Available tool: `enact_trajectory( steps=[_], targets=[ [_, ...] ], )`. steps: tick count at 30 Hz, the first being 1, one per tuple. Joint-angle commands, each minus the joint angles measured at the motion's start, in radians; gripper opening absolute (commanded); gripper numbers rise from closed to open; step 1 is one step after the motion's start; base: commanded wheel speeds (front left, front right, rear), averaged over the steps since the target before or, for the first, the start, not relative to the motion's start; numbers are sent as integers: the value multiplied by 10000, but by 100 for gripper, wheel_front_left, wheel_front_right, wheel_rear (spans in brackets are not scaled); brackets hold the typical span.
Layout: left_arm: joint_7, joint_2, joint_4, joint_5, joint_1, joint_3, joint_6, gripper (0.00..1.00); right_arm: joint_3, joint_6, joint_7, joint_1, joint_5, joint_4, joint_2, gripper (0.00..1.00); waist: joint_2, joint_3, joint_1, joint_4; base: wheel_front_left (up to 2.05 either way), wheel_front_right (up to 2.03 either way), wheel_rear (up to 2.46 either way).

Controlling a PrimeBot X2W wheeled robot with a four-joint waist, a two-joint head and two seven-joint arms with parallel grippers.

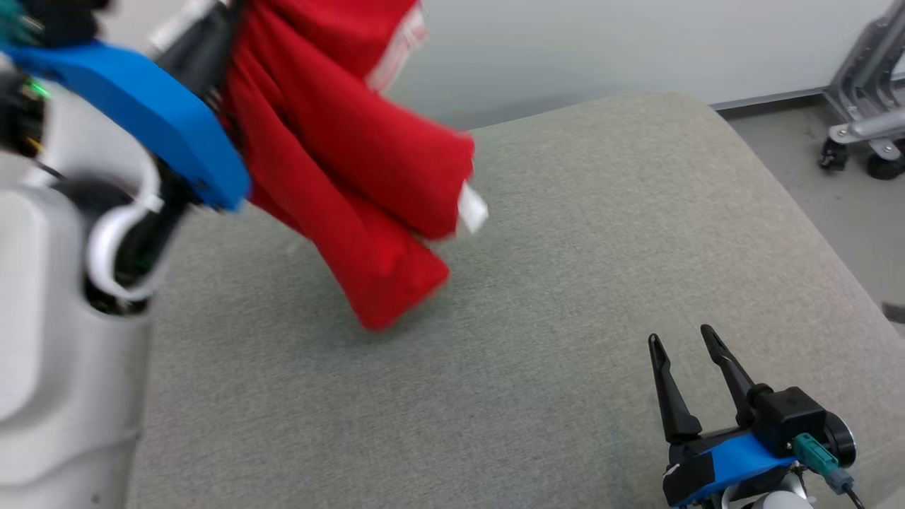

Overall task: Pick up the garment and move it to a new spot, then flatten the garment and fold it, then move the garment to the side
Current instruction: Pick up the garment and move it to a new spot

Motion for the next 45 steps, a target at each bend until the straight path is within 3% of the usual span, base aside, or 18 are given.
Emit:
enact_trajectory(
  steps=[1, 10, 11, 12, 13, 18, 23, 33, 45],
  targets=[
    [-120, -87, 146, 29, 294, -119, -52, 0, 32, 1, -26, -37, 84, -3, -39, 100, -1, 6, 1, -89, 0, 0, 0],
    [-1635, -904, 2504, 293, 2281, -1079, -68, 0, 430, 1, -31, -308, 269, 123, -39, 100, -1, 290, 1, -245, 0, 0, 0],
    [-1813, -995, 2850, 423, 2428, -1250, -45, 34, 428, 1, -32, -310, 296, 140, -39, 100, -1, 309, 1, -189, 0, 0, 0],
    [-2001, -1103, 3186, 475, 2532, -1303, -21, 81, 458, 1, -32, -328, 325, 153, -41, 100, -1, 321, 1, -144, 0, 0, 0],
    [-2207, -1229, 3494, 540, 2614, -1387, 36, 100, 417, 1, -33, -331, 340, 149, -41, 100, -1, 333, 1, -59, 0, 0, 0],
    [-3445, -1740, 4628, 812, 3036, -1591, 196, 100, 464, 1, -34, -299, 376, 164, -41, 100, -1, 268, 1, 319, 0, 0, 0],
    [-4795, -1994, 4703, 829, 3388, -1575, 184, 100, 308, 1, -35, -165, 344, 118, -40, 100, -1, 77, 1, 729, 0, 0, 0],
    [-7635, -1670, 3501, 965, 4925, -1200, 254, 100, -237, 1, 108, 233, 121, -84, -40, 100, -1, -312, 1, 1762, 0, 0, 0],
    [-8421, -1215, 3077, 1669, 6438, -170, 1221, 100, -499, 1, 403, 540, 157, -337, -41, 100, -1, -645, 1, 2523, 0, 0, 0]
  ],
)
